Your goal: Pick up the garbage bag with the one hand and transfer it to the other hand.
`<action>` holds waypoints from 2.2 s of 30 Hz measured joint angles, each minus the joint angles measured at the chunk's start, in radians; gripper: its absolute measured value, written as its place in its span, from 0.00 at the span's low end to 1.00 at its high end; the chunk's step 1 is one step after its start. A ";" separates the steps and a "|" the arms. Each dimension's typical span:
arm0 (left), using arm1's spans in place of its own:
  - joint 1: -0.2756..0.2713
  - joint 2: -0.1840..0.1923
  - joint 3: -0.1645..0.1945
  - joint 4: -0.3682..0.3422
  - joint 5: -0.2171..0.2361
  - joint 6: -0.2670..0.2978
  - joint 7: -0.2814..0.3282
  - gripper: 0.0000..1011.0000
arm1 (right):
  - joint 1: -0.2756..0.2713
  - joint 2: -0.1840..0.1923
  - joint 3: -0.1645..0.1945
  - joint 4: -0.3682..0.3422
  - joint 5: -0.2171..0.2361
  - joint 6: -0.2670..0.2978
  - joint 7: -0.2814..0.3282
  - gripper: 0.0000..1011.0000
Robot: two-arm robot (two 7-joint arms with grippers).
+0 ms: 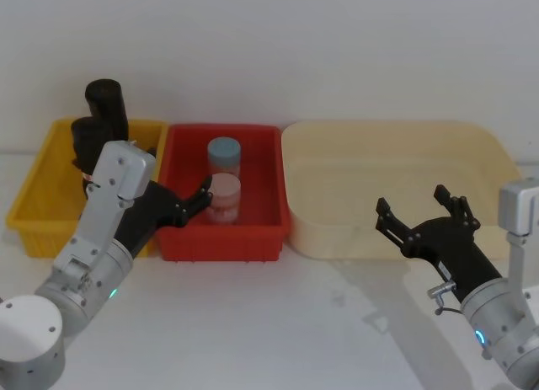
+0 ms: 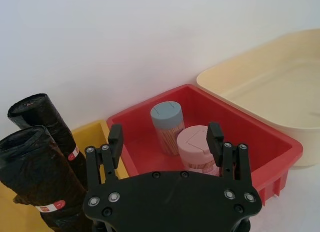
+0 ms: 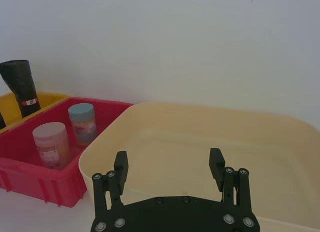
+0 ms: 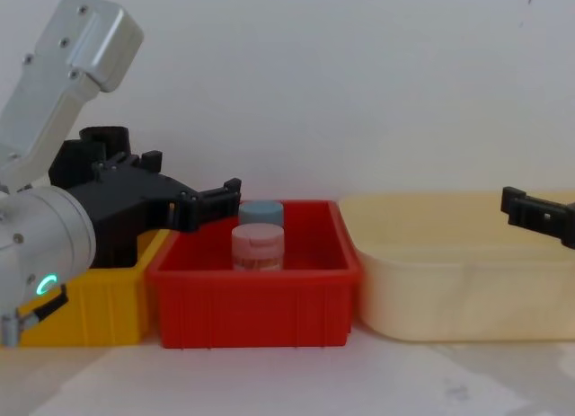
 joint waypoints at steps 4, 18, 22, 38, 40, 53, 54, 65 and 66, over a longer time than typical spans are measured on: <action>0.000 0.000 0.000 0.000 0.000 0.000 0.000 0.99 | 0.000 0.000 0.000 0.000 0.000 0.000 0.000 0.99; 0.000 0.000 0.000 0.000 0.000 0.000 0.000 0.99 | 0.000 0.000 0.000 0.000 0.000 0.000 0.000 0.99; 0.000 0.000 0.000 0.000 0.000 0.000 0.000 0.99 | 0.000 0.000 0.000 0.000 0.000 0.000 0.000 0.99; 0.000 0.000 0.000 0.000 0.000 0.000 0.000 0.99 | 0.000 0.000 0.000 0.000 0.000 0.000 0.000 0.99; 0.000 0.000 0.000 0.000 0.000 0.000 0.000 0.99 | 0.000 0.000 0.000 0.000 0.000 0.000 0.000 0.99; 0.000 0.000 0.000 0.000 0.000 0.000 0.000 0.99 | 0.000 0.000 0.000 0.000 0.000 0.000 0.000 0.99; 0.000 0.000 0.000 0.000 0.000 0.000 0.000 0.99 | 0.000 0.000 0.000 0.000 0.000 0.000 0.000 0.99; -0.035 -0.007 0.008 0.004 0.012 0.042 -0.017 0.99 | 0.032 0.001 0.000 0.016 0.008 0.031 0.022 0.99; -0.037 -0.007 0.008 0.003 0.012 0.046 -0.018 0.99 | 0.042 0.002 0.000 0.020 0.013 0.042 0.028 0.99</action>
